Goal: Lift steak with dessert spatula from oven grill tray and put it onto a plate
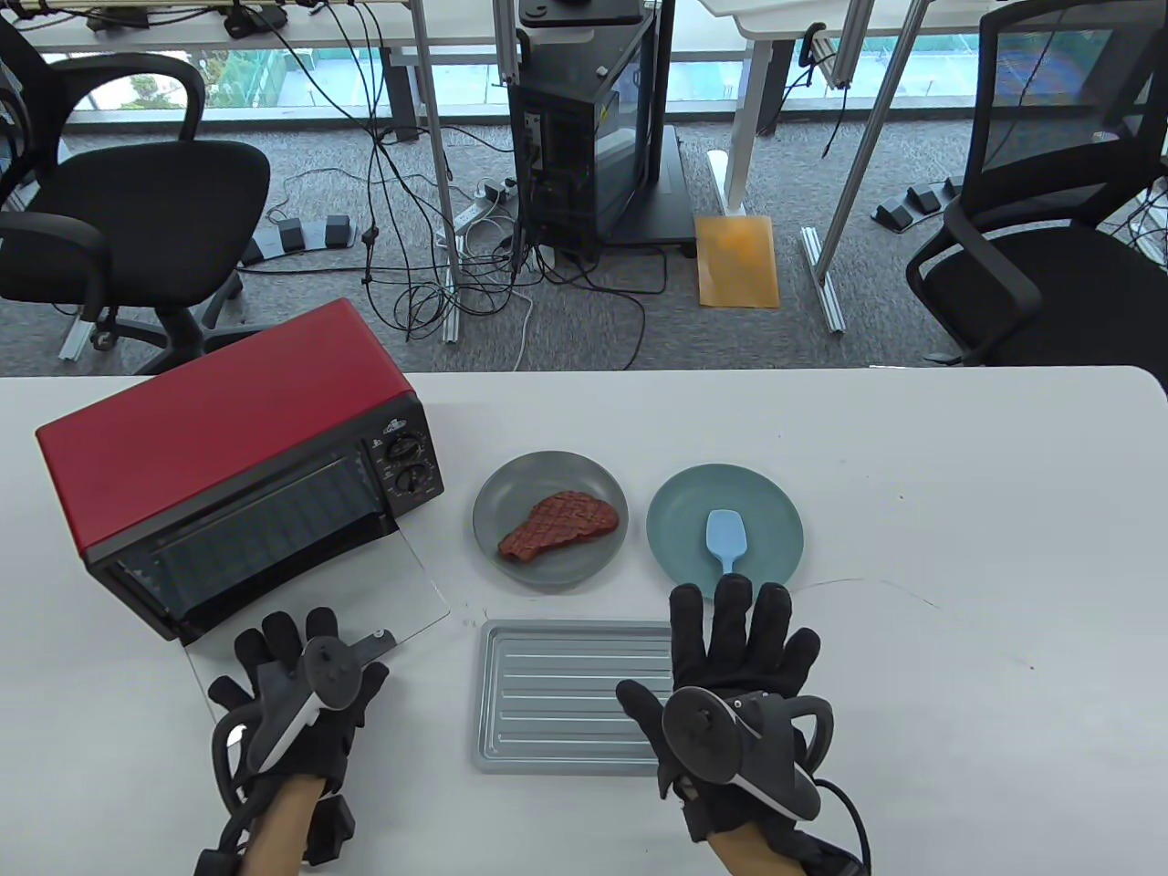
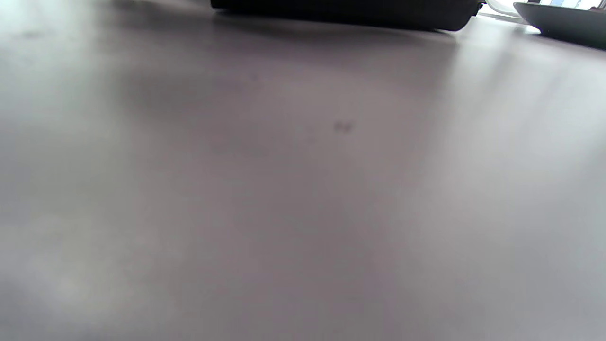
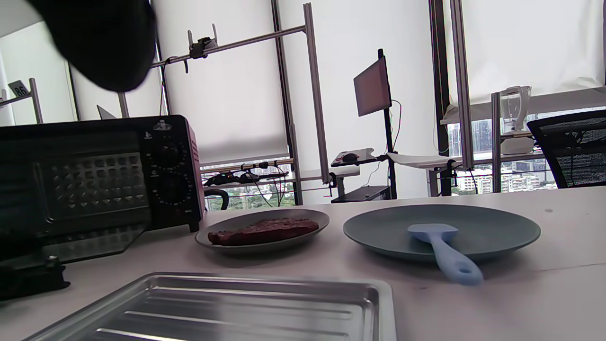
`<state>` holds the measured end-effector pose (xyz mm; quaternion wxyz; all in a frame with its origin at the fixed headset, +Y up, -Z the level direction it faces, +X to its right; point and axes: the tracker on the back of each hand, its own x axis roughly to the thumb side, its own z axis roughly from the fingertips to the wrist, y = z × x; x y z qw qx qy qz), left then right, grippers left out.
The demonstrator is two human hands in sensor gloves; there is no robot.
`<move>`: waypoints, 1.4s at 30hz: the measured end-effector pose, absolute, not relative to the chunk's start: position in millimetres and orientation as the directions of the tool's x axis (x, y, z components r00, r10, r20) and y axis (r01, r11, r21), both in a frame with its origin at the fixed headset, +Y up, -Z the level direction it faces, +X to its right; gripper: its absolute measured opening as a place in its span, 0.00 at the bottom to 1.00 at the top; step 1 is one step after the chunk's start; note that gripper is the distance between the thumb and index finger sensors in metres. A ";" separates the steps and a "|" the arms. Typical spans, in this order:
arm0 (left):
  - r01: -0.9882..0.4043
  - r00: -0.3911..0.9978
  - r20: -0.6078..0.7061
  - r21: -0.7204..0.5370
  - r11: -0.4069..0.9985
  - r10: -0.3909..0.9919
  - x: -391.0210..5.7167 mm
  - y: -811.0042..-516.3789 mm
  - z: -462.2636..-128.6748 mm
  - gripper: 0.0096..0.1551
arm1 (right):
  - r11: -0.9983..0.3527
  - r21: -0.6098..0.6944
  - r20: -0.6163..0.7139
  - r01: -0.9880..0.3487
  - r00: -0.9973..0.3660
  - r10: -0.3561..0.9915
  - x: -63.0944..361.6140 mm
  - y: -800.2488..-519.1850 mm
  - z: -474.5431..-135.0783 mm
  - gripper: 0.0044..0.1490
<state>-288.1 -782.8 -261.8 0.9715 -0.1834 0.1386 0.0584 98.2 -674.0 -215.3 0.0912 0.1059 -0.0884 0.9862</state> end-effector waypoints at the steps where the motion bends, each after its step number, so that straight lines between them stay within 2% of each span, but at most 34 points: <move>1: -0.162 0.955 -0.290 -0.345 0.925 0.059 -287.9 -783.1 -261.7 0.53 | -0.968 -0.153 0.223 -0.196 -0.962 0.159 98.0 -674.7 -215.4 0.68; 6: -0.099 0.957 -0.290 -0.397 0.912 -0.023 -284.6 -786.3 -262.3 0.50 | -0.967 -0.156 0.223 -0.202 -0.961 0.165 97.2 -673.8 -214.3 0.68; 13: -0.004 0.958 -0.273 -0.329 0.944 -0.091 -285.1 -777.0 -263.5 0.47 | -0.955 -0.195 0.209 -0.224 -0.961 0.183 104.1 -670.6 -213.8 0.67; 18: 0.056 0.958 -0.246 -0.336 0.940 -0.145 -287.6 -770.0 -265.2 0.47 | -0.952 -0.195 0.209 -0.236 -0.958 0.194 104.0 -669.5 -213.1 0.67; 26: 0.062 0.967 -0.227 -0.227 0.972 -0.115 -289.5 -729.9 -263.4 0.44 | -0.945 -0.195 0.211 -0.263 -0.952 0.222 105.0 -670.5 -214.0 0.67; 33: 0.035 0.971 -0.233 -0.116 0.993 -0.062 -299.7 -692.7 -268.8 0.35 | -0.943 -0.196 0.210 -0.268 -0.951 0.226 105.2 -671.7 -214.5 0.66; 42: 0.071 0.965 -0.250 -0.046 0.996 -0.080 -305.6 -669.9 -281.4 0.30 | -0.940 -0.190 0.196 -0.283 -0.949 0.246 109.6 -672.6 -216.4 0.66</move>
